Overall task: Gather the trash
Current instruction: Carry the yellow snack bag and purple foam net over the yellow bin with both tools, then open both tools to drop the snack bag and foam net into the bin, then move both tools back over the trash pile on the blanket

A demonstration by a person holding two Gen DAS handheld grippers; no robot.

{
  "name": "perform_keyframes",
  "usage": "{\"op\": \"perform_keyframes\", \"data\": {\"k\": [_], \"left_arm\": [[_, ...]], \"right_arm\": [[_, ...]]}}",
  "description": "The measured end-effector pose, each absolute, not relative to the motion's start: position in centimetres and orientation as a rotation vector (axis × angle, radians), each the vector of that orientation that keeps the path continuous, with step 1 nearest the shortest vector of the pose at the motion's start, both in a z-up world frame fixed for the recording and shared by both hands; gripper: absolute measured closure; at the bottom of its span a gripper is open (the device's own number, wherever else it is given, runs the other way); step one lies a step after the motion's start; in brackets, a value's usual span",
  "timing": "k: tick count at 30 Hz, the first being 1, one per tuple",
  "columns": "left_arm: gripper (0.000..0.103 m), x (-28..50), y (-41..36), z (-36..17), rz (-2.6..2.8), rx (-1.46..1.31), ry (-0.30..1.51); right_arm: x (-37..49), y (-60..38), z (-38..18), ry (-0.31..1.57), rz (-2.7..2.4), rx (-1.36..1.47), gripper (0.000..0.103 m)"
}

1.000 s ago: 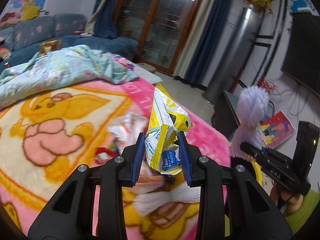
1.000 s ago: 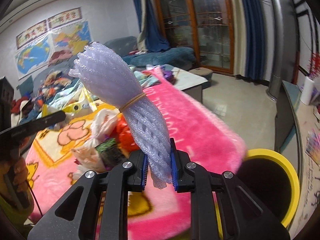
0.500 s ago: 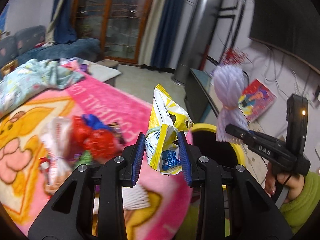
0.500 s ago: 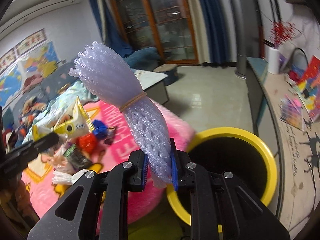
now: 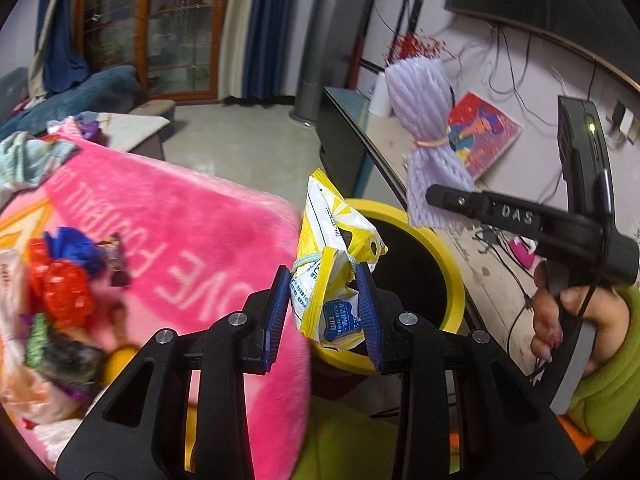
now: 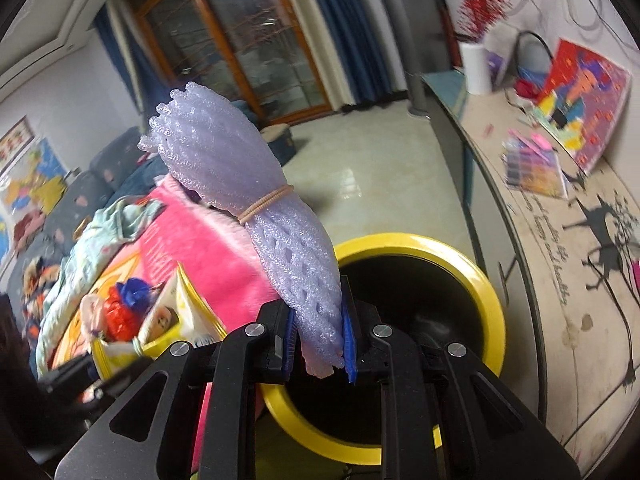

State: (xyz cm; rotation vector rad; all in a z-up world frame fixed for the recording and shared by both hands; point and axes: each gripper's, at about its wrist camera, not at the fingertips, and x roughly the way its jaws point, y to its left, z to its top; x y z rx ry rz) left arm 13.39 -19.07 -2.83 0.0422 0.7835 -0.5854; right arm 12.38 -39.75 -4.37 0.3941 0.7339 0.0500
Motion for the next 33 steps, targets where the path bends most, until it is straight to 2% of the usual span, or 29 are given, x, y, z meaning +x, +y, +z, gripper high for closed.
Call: {"op": "perform_keyframes", "data": {"k": [7, 11, 12, 13, 14, 17, 18, 20, 25, 27, 33], "left_arm": [[0.076, 15.0, -22.2, -5.8, -0.627, 0.066, 0.854], [0.074, 15.5, -22.9, -6.7, -0.648, 0.065, 0.87], [0.068, 15.5, -23.0, -6.8, -0.653, 0.061, 0.869], [0.057, 15.5, -23.0, -6.9, -0.657, 0.056, 0.867], [0.053, 15.6, -22.9, -7.0, -0.66, 0.045, 0.866], [0.041, 15.6, -22.5, -6.9, -0.655, 0.026, 0.86], [0.033, 15.5, -22.1, -6.8, -0.645, 0.015, 0.857], [0.03, 15.6, -21.3, -6.4, -0.636, -0.014, 0.851], [0.014, 15.4, -18.6, -5.0, -0.571, -0.083, 0.807], [0.011, 15.4, -17.8, -4.3, -0.537, -0.098, 0.787], [0.011, 14.7, -15.1, -2.2, -0.454, -0.104, 0.719]], "right_arm": [[13.4, -42.6, -6.4, 0.789, -0.005, 0.464, 0.085], [13.8, -43.6, -7.8, 0.83, -0.014, 0.509, 0.078], [13.9, -43.8, -8.1, 0.838, -0.025, 0.523, 0.072], [14.0, -43.9, -8.3, 0.847, -0.03, 0.532, 0.066], [14.0, -44.0, -8.5, 0.853, -0.034, 0.535, 0.055], [14.0, -43.9, -8.7, 0.855, -0.046, 0.534, 0.054], [14.1, -43.9, -8.7, 0.856, -0.046, 0.534, 0.054], [14.1, -43.6, -8.5, 0.846, -0.047, 0.527, 0.053], [13.7, -42.3, -7.1, 0.793, -0.023, 0.481, 0.05], [13.4, -41.4, -6.3, 0.767, -0.006, 0.451, 0.048], [12.5, -38.8, -4.0, 0.7, 0.047, 0.388, 0.044]]}}
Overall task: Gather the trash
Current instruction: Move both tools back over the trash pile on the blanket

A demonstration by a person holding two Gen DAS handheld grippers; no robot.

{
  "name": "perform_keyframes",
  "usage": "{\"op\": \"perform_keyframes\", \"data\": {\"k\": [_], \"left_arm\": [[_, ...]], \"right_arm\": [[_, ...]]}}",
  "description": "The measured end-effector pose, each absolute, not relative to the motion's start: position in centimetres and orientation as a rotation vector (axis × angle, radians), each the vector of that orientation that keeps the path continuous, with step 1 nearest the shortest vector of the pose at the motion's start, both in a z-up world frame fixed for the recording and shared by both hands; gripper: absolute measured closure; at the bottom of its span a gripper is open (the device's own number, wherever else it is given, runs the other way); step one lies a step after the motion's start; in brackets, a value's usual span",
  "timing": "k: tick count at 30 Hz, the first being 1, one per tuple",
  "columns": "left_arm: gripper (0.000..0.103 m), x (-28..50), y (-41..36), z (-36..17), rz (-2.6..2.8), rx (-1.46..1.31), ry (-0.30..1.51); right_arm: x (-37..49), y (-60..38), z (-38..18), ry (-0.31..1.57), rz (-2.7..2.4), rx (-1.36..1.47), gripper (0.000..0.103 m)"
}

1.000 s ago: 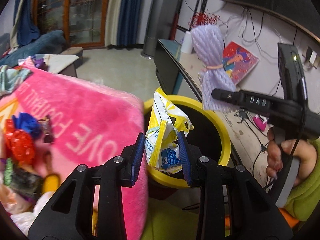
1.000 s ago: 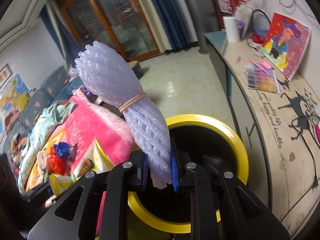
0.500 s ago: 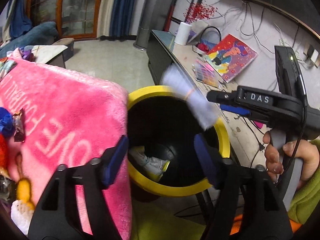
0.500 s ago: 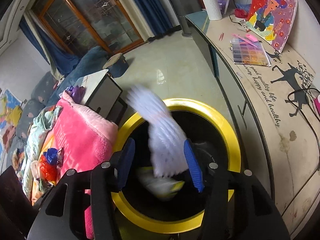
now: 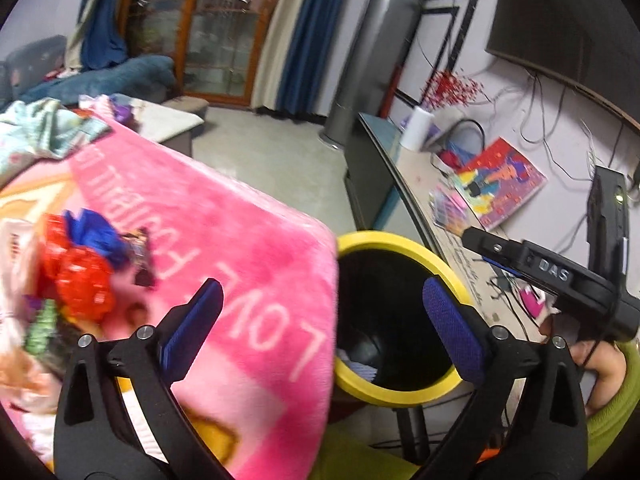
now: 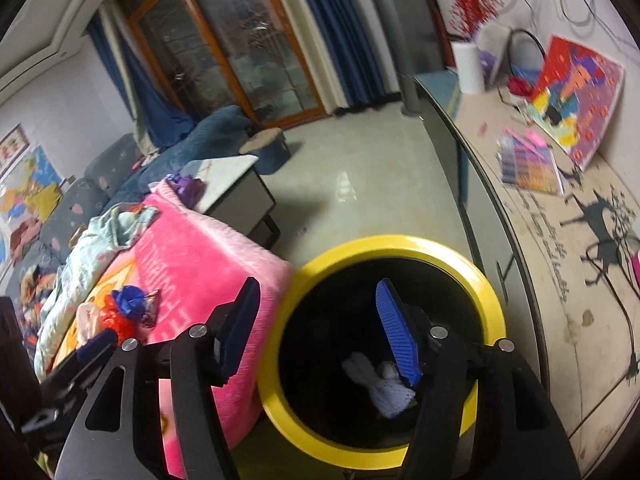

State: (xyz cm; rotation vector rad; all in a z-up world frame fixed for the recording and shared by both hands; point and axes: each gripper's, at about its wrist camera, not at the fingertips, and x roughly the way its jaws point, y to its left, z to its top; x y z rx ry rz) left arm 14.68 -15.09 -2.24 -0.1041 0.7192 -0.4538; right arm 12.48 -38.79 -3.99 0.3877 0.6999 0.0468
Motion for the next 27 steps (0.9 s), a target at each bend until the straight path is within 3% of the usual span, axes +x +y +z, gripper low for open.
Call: {"op": "perform_keyframes", "data": {"k": [9, 27], "left_arm": [[0.011, 13.5, -11.5, -0.1, -0.361, -0.122, 0.631], [0.011, 12.1, -3.8, 1.1, -0.192, -0.2, 0.555]], "right_arm": [[10.4, -33.9, -1.0, 0.607, 0.151, 0.284, 0.034], [9.2, -24.3, -0.5, 0.583, 0.35, 0.096, 0.03]]}}
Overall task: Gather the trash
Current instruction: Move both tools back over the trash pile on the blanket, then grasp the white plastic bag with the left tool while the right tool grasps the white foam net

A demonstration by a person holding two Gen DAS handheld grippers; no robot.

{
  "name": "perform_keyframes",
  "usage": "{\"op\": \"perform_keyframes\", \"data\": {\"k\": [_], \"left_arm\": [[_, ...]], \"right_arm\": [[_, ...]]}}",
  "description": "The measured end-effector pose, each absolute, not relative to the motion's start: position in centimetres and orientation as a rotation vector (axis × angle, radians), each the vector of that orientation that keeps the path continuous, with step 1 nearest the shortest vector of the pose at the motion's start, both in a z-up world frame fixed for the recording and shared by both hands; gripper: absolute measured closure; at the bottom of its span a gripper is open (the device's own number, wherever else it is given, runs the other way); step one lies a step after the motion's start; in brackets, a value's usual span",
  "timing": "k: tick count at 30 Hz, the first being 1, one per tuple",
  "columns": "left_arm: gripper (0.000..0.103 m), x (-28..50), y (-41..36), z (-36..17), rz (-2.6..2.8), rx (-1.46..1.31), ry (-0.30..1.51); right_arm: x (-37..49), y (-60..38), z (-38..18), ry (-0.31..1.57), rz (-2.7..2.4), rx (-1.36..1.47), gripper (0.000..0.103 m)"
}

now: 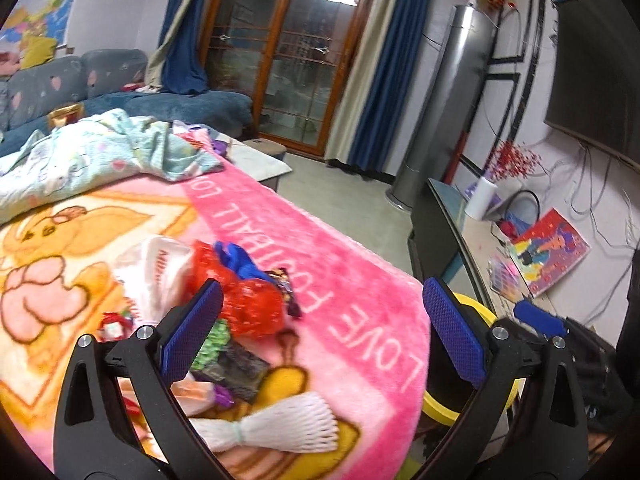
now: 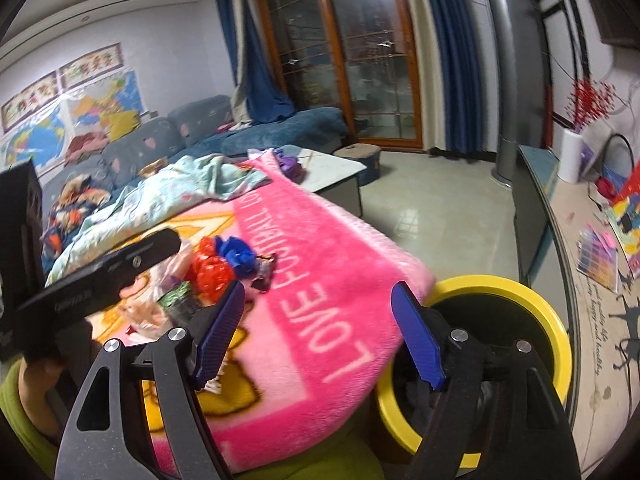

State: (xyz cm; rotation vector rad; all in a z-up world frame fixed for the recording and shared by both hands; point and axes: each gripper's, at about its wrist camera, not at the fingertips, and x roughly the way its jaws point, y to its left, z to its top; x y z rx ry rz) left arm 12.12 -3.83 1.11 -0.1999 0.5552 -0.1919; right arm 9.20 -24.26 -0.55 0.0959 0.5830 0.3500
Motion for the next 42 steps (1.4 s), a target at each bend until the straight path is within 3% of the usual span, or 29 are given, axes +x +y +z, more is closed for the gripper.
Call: {"op": "perform_keyframes", "data": {"k": [11, 25, 32, 38, 42], "left_arm": [[0.011, 12.5, 2.0, 0.9, -0.071, -0.267, 0.54], [0.014, 13.7, 9.5, -2.9, 0.0, -0.421, 0.637], [0.029, 14.7, 8.6, -4.8, -0.065, -0.433, 0.715], [0.039, 14.9, 7.7, -5.5, -0.064, -0.405, 0.77], [0.045, 14.6, 7.5, -5.8, -0.062, -0.398, 0.793]], "right_arm": [[8.9, -18.4, -2.6, 0.623, 0.516, -0.017, 0.029], [11.8, -13.4, -7.9, 0.795, 0.649, -0.082, 0.031], [12.2, -13.1, -9.7, 0.878, 0.709, -0.081, 0.064], [11.4, -13.4, -9.4, 0.871, 0.744, -0.105, 0.081], [11.2, -14.0, -9.0, 0.874, 0.747, -0.1, 0.085]]}}
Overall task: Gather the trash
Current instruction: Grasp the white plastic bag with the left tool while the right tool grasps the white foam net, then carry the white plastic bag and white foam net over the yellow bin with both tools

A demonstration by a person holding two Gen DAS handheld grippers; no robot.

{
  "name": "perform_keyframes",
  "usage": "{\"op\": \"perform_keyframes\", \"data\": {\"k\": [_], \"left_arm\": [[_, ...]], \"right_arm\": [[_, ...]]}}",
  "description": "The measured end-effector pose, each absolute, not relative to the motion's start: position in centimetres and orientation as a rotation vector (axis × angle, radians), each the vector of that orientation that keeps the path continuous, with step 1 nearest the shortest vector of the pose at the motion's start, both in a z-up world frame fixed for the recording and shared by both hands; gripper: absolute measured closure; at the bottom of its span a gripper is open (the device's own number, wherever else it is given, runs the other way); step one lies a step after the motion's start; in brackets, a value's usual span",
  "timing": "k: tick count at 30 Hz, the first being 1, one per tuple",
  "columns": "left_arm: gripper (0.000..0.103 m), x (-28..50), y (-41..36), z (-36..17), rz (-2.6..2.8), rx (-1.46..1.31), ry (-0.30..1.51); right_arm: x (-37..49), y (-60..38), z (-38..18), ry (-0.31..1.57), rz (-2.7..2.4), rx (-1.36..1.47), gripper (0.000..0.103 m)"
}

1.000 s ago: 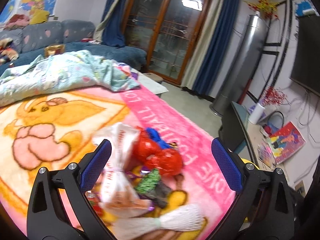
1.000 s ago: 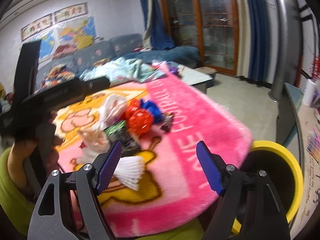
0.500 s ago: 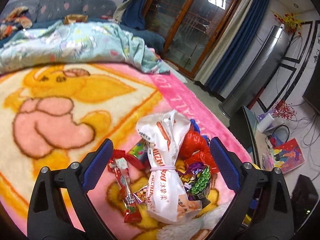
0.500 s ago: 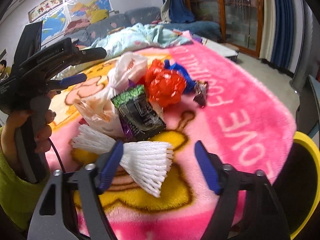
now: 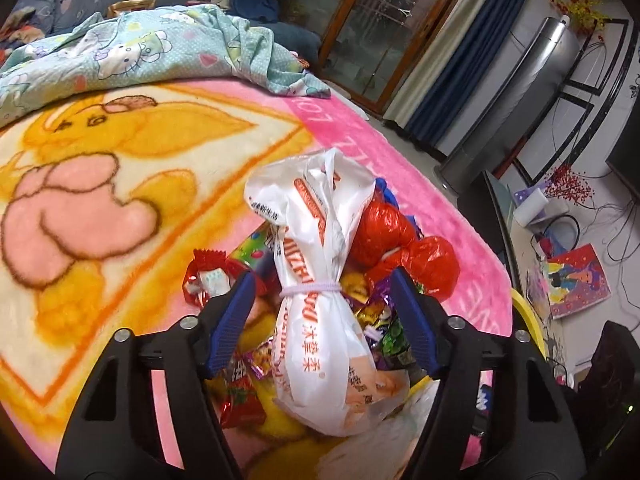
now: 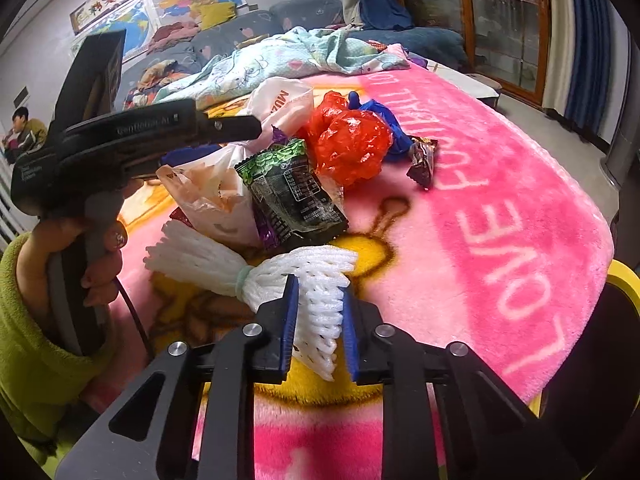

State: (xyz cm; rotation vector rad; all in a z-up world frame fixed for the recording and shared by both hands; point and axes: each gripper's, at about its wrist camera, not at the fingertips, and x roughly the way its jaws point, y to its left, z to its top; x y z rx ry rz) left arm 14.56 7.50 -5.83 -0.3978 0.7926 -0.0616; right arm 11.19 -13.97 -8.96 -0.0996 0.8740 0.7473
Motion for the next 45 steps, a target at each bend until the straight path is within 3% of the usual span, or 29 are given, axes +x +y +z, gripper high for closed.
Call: {"op": "perform_keyframes", "data": {"k": [5, 9, 15, 45], "left_arm": [[0.048, 14.2, 7.1, -6.2, -0.056, -0.377, 0.82], [0.065, 13.8, 7.2, -6.5, -0.052, -0.369, 0.84], [0.074, 13.1, 7.3, -6.2, -0.045, -0.374, 0.836], [0.075, 8.0, 4.8, 2.9, -0.124, -0.343, 0.561]], "right_arm": [[10.8, -14.7, -8.5, 0.868, 0.739, -0.092, 0.086], [10.9, -14.7, -8.1, 0.859, 0.74, -0.092, 0.087], [10.6, -14.8, -7.5, 0.85, 0.749, -0.084, 0.089], [11.5, -21.1, -0.6, 0.65, 0.606, 0.071, 0.089]]}}
